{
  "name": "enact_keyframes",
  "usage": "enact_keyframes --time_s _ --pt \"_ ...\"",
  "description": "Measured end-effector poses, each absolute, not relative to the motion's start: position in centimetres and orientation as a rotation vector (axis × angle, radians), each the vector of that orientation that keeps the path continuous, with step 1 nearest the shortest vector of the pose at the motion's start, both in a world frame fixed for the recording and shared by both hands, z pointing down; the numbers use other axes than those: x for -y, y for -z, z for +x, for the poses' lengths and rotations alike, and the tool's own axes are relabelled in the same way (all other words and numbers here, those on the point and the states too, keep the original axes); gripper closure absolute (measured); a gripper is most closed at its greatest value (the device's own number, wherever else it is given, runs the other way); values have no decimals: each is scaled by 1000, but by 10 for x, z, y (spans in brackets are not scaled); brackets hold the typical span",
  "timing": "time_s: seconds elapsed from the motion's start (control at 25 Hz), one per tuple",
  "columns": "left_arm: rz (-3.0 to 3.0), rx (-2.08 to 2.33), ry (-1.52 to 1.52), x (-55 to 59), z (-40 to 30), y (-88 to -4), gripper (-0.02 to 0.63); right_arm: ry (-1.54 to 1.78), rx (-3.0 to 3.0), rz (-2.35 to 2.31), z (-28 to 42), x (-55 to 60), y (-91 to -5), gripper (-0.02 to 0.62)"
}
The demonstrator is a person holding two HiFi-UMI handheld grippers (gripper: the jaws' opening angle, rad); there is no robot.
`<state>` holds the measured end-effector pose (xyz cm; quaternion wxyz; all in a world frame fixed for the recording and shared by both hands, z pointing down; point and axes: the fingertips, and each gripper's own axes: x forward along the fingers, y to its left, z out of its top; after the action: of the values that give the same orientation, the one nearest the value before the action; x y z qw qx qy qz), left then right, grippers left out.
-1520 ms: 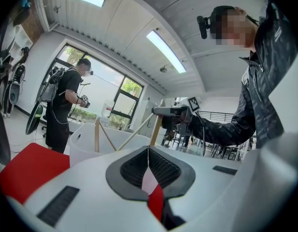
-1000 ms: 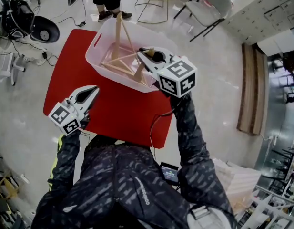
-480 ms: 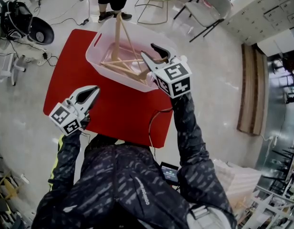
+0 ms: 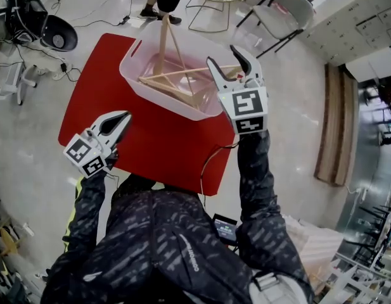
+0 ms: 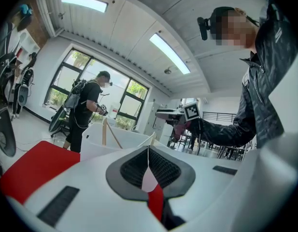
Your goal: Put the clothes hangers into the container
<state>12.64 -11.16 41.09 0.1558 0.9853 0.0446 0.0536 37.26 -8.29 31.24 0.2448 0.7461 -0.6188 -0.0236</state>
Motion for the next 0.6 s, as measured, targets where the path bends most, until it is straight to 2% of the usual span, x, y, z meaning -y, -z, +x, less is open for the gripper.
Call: enact_keyframes --time_s 0.24,0.48,0.6 --pt "2829 -71 -133 116 123 -409 594 105 1851 2108 350 83 -284 364" --pt "2841 47 -105 122 111 -402 594 8 1997 2003 322 83 -313 454" --pt "2828 162 -88 128 84 -408 594 -14 2042 1948 306 79 -334 465"
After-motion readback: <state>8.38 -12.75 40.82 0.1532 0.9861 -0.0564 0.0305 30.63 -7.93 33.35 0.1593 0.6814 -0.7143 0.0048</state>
